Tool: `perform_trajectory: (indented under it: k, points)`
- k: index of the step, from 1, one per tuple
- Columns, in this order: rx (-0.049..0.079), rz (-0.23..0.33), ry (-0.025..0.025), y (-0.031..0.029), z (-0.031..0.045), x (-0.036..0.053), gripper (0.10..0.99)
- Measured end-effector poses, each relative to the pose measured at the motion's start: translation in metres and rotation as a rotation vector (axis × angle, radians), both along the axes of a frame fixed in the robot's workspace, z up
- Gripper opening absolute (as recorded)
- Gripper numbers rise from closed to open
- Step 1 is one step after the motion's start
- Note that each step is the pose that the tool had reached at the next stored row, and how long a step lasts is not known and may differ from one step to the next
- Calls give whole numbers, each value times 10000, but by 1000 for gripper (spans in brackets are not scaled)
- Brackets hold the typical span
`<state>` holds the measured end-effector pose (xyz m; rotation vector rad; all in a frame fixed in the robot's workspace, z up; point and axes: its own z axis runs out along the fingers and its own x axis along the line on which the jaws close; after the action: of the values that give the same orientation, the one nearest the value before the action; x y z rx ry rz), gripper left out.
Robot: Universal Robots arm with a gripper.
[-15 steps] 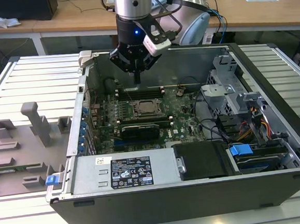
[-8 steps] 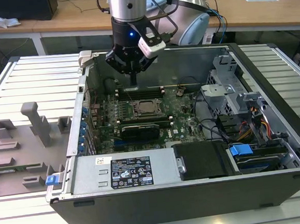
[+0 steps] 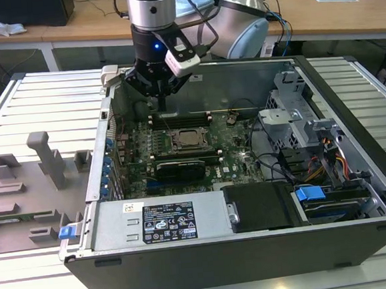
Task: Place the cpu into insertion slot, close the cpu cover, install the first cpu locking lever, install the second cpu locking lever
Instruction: 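Install the first cpu locking lever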
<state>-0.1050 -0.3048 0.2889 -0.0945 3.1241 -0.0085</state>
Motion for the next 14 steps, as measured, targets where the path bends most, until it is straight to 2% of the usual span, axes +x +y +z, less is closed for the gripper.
perform_trajectory:
  k: [14]
  points:
    - [1,0,-1,12,-20,-289,106]
